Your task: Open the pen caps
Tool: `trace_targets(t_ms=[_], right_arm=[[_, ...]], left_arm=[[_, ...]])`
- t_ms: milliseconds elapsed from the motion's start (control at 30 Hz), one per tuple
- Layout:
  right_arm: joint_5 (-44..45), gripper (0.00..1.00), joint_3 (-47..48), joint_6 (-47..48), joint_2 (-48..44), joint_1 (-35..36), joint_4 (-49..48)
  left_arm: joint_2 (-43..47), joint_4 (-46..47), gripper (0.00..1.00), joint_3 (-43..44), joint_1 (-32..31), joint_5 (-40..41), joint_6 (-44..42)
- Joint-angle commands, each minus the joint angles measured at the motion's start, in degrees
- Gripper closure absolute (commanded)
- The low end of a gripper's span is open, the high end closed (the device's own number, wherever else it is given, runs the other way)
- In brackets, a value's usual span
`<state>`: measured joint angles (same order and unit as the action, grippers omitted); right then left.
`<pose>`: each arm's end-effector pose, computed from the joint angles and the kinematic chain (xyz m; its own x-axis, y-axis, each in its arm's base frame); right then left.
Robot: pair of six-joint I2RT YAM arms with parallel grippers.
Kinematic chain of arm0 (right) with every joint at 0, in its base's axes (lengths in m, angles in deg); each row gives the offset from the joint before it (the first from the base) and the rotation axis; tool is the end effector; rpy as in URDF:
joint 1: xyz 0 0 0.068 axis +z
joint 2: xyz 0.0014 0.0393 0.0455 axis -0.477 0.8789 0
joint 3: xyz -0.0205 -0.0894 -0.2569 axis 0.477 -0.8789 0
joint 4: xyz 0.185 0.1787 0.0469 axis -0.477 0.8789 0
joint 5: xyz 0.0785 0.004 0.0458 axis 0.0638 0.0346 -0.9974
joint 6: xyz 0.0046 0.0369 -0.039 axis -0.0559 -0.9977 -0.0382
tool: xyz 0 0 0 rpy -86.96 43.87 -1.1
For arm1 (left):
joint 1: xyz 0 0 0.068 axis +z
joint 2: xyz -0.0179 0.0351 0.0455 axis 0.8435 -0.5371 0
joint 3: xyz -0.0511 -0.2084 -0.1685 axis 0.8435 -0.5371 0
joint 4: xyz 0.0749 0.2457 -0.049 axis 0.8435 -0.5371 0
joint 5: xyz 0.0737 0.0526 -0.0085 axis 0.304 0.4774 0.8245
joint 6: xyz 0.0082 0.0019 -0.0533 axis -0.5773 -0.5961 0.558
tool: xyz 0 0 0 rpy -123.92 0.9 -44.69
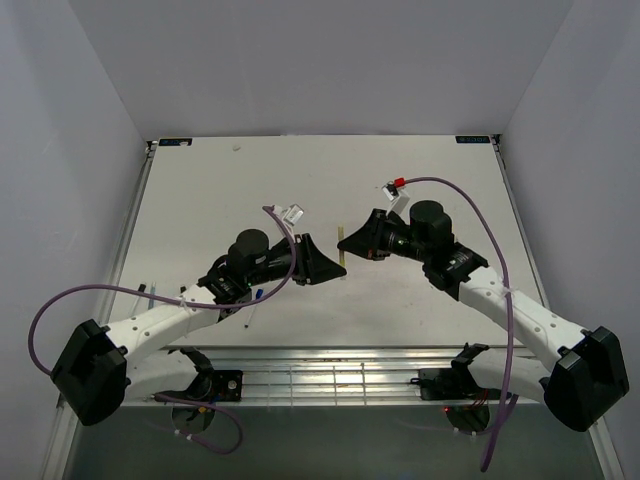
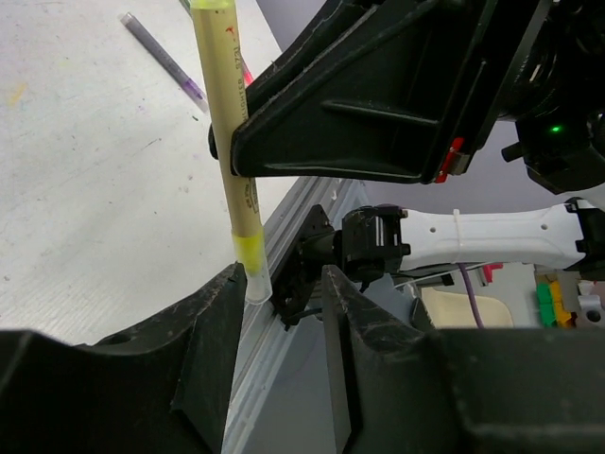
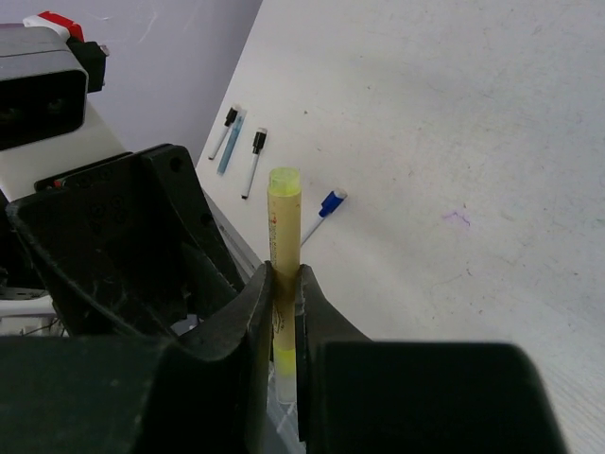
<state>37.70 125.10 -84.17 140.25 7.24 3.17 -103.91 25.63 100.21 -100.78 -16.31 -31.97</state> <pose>0.2021 0.1607 0.3041 -0.6950 0.2662 -0.6679 -0.4833 0.5147 0.7081 0.1733 -0.1845 0.2633 -0.8152 -0.1846 -0.5489 0.4690 0.3457 -0.8127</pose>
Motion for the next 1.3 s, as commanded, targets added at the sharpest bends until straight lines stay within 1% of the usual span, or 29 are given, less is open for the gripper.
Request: trace_targets(t_ms=[0, 33, 100, 133, 333, 467, 500, 600, 700, 800, 833, 900, 933, 1000, 1033, 1067, 1100, 1233, 1267], right_arm=[[-2.23, 0.92, -0.87, -2.84, -2.18, -0.04, -5.54], [-2.14, 0.92, -1.04, -2.93, -2.35, -0.04, -5.55], [-2.58, 0.92, -1.22, -3.55, -2.62, -0.04, -5.98], [-2.84, 0.92, -1.13, -3.72, -2.62, -0.04, -6.07], [-4.16, 0.92, -2.01, -5.31, -2.88, -0.04, -7.83], [-4.6, 0.92, -2.45, -5.83, -3.5, -0.04, -8.18], [-4.69, 0.92, -2.63, -5.83, -3.58, -0.04, -8.18], [-4.95, 0.92, -2.63, -6.1, -3.85, -0.04, -8.18], [-5.04, 0.92, -2.98, -6.62, -4.11, -0.04, -8.62], [-5.31, 0.92, -3.15, -7.06, -3.94, -0.04, -9.15], [-5.22, 0.92, -3.24, -7.15, -4.02, -0.04, -9.33], [-4.78, 0.92, -3.24, -7.42, -4.03, -0.04, -9.59], [-4.69, 0.92, -3.24, -7.42, -3.85, -0.04, -9.68], [-4.86, 0.92, -2.98, -7.59, -3.41, -0.04, -9.85], [-4.87, 0.92, -2.98, -7.59, -3.32, -0.04, -9.94], [-4.6, 0.92, -3.07, -7.68, -3.24, -0.04, -10.03], [-4.43, 0.92, -3.15, -7.59, -3.32, -0.04, -10.03], [-3.81, 0.92, -2.89, -6.54, -3.5, -0.13, -9.77], [-3.99, 0.89, -2.8, -6.02, -3.41, -0.13, -9.42]], left_arm=[[-0.61, 3.57, 0.53, 0.0, -1.21, 2.09, 0.04], [-1.22, 3.57, 0.57, 0.09, -1.38, 2.09, -0.05], [-1.49, 3.66, 0.61, 0.0, -1.65, 2.44, -0.05], [-1.49, 3.66, 0.65, -0.09, -1.73, 2.62, 0.04], [-1.23, 3.66, 0.66, -0.61, -1.73, 3.32, -0.05], [-0.88, 3.57, 0.55, -1.05, -1.73, 3.76, 0.04], [-0.79, 3.57, 0.5, -1.05, -1.73, 3.76, 0.12], [-0.88, 3.57, 0.42, -1.14, -1.73, 3.85, 0.21], [-0.97, 3.57, 0.41, -1.32, -1.73, 3.85, 0.3], [-1.32, 3.57, 0.46, -0.97, -1.82, 3.33, 0.48], [-1.58, 3.57, 0.51, -0.88, -1.82, 3.15, 0.48], [-1.67, 3.57, 0.56, -0.7, -1.82, 2.54, 0.48], [-1.67, 3.57, 0.6, -0.7, -1.82, 2.36, 0.48], [-1.5, 3.57, 0.64, -0.79, -1.82, 2.01, 0.48], [-1.32, 3.57, 0.69, -0.79, -1.82, 1.83, 0.48], [-1.14, 3.57, 0.78, -0.79, -1.82, 1.83, 0.39], [-1.06, 3.57, 0.82, -0.88, -1.82, 1.57, 0.3], [-0.88, 2.87, 0.89, -0.79, -1.82, 1.56, 0.04], [-0.97, 2.52, 0.91, -0.62, -1.82, 1.65, 0.04]])
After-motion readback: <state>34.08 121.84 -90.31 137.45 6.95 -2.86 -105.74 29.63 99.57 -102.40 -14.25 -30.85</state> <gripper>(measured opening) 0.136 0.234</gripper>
